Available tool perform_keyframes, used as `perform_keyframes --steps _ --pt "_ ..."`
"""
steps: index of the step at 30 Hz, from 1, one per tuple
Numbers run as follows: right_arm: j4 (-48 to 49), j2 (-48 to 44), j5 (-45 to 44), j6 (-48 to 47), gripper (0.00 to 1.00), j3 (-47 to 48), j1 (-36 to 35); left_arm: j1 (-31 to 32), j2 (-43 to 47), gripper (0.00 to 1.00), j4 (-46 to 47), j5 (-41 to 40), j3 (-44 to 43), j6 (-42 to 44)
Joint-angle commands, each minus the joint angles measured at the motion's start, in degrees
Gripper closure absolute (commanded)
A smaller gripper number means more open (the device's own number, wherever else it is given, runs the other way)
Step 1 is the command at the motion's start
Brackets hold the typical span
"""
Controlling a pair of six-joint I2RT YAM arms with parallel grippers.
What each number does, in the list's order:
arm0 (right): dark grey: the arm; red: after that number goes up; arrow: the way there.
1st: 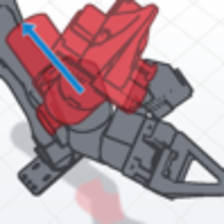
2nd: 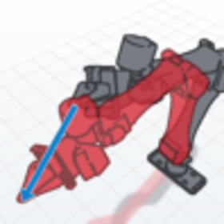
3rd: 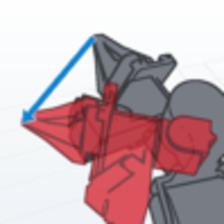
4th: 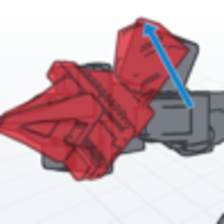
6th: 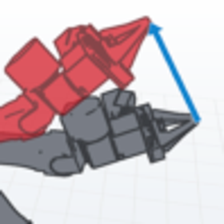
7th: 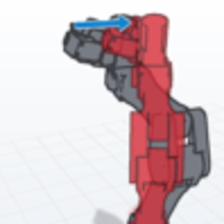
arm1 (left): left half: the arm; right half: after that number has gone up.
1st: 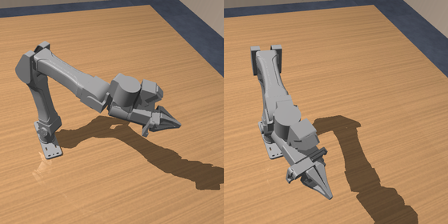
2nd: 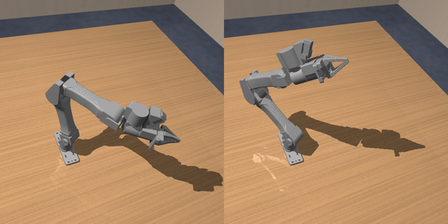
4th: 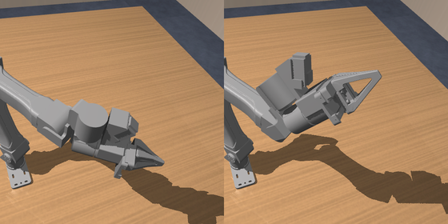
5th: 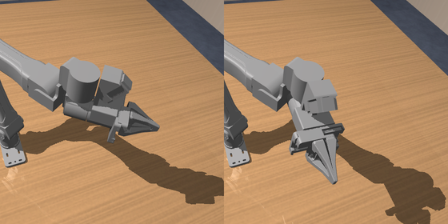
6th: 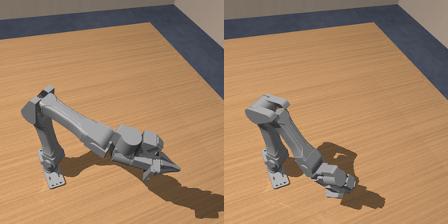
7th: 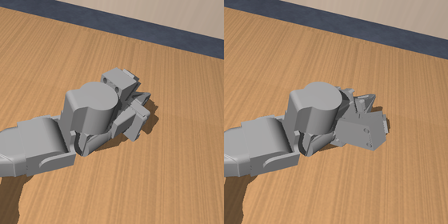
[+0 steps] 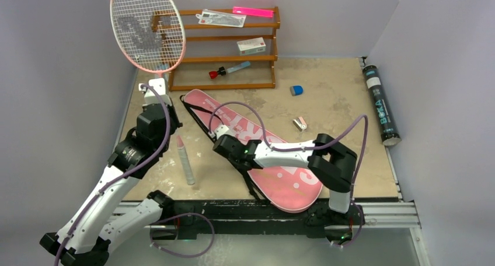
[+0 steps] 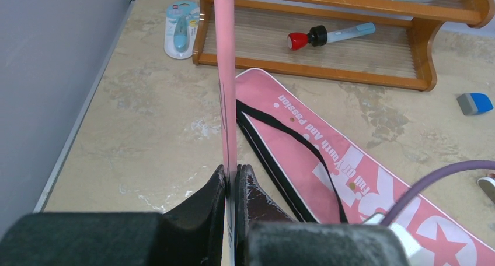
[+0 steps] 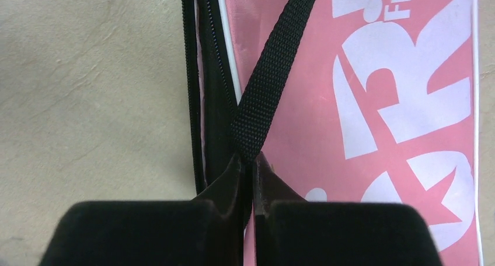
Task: Pack up the badminton gear
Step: Open the racket bag at the center of the board.
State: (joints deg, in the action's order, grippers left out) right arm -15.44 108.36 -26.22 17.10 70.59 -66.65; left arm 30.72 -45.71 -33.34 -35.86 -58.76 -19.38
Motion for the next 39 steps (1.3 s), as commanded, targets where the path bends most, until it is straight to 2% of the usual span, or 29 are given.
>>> perform_keyframes --steps 1,4,7,13,17,19,21,26,30,33,36,39 --pt "5.23 -8.98 3.4 0.93 1.0 -3.97 1.72 -0.3 0.96 1.0 4.66 -1.59 0.84 2.61" --pt "5.55 -14.39 7.03 0.86 1.0 -5.18 3.58 -0.24 0.72 1.0 5.13 -1.23 0.52 3.59" --pt "2.49 -19.19 11.68 -1.22 1.0 -3.93 6.55 -0.3 0.68 1.0 6.75 2.96 0.34 6.12" --pt "-3.87 -25.43 28.26 -8.56 1.0 -0.36 15.84 -0.19 2.4 1.0 14.41 10.8 3.64 15.1" --pt "-6.5 -26.76 40.27 -10.67 1.0 0.81 23.24 -0.17 8.08 1.0 25.54 23.92 11.36 27.48" --pt "-6.97 -27.41 47.6 -10.81 1.0 1.54 27.26 -0.2 10.05 1.0 25.75 38.2 13.54 37.78" --pt "-7.85 -27.65 52.22 -10.59 1.0 3.32 30.15 -0.17 9.9 1.0 23.36 43.77 13.18 44.9" --pt "-13.48 -26.66 59.82 -10.1 1.0 10.45 35.94 -0.15 9.95 1.0 21.85 46.39 11.0 49.39" --pt "-15.53 -25.61 67.18 -10.72 1.0 13.52 39.8 -0.2 12.32 1.0 27.85 51.79 13.9 54.59" --pt "-15.29 -25.26 71.02 -10.52 1.0 13.75 41.43 -0.15 12.6 1.0 30.01 53.06 15.74 62.56" --pt "-15.51 -25.23 72.78 -10.68 1.0 13.71 42.9 -0.17 12.0 1.0 29.88 46.56 17.37 72.06" --pt "-16.44 -25.12 73.03 -10.47 1.0 14.38 43.69 -0.24 11.63 1.0 37.81 38.14 21.91 77.84"
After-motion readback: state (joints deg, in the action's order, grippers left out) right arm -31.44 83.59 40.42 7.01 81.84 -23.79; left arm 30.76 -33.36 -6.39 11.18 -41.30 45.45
